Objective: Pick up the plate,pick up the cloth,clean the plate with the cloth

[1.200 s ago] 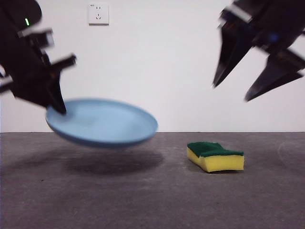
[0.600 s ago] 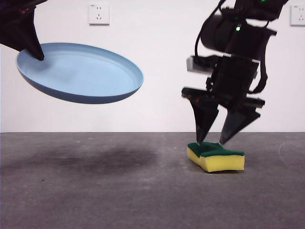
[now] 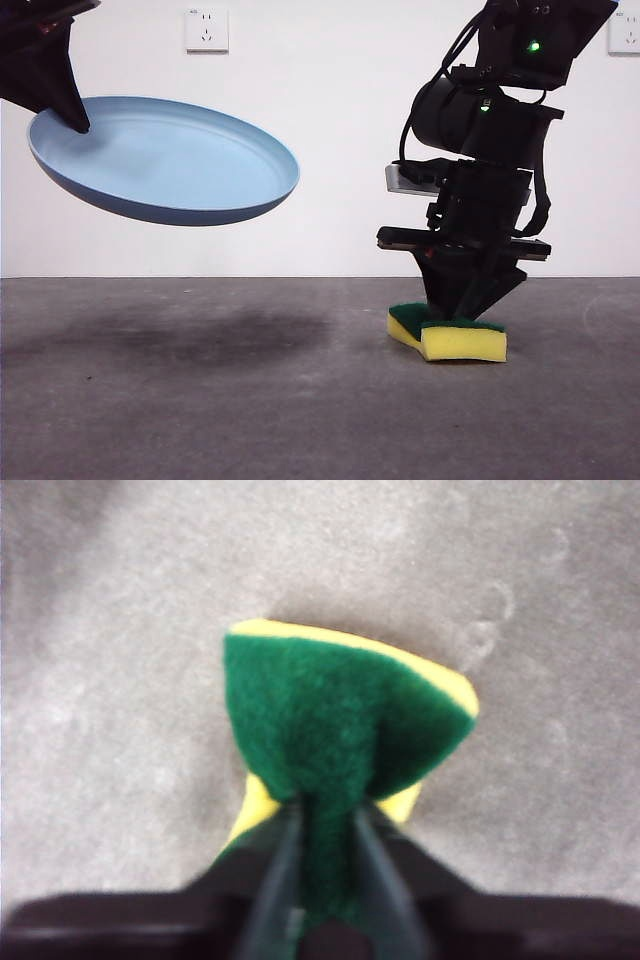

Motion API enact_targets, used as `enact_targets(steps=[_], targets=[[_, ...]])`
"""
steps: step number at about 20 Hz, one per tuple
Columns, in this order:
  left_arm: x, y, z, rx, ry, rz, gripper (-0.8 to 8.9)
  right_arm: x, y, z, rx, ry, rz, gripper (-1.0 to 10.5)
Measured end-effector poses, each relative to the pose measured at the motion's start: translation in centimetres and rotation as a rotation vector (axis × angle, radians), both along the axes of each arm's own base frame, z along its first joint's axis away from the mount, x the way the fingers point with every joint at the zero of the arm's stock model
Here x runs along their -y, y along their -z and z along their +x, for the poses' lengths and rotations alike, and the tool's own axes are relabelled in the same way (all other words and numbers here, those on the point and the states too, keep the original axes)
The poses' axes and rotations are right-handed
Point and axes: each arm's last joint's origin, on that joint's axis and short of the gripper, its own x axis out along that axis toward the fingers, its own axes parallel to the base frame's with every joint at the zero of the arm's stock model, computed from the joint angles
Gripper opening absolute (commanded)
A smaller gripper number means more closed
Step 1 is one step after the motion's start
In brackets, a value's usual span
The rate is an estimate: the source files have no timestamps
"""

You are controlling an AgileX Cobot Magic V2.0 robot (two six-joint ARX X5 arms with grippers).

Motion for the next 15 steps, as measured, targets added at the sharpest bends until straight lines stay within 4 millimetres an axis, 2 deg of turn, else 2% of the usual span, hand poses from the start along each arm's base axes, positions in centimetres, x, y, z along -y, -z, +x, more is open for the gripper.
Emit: enact_targets(steps=[5,7,9,13,15], targets=[[0.0,0.0,0.0,0.000,0.000,0.000,-0.07,0.0,-0.1,-0.1,0.000,-0.001,0.001,-0.1],[0.0,0.1,0.1,-0.004,0.000,0.001,-0.07,0.1,-1.0,-0.4,0.010,-0.003,0.014,-0.1],[0.1,0.6,0.6,-0.027,0.000,0.005,-0.07,0.1,-3.3,-1.4,0.051,-0.007,0.039,-0.1],[0.8,2.3,1.8,-0.096,0.013,0.022,-0.07,-0.6,-10.2,-4.9,0.235,-0.060,0.169,-0.1],[1.5,3.1,2.2,-0.122,0.037,0.028,-0.07,-1.1,-12.3,-6.8,0.271,-0.104,0.246,-0.2]])
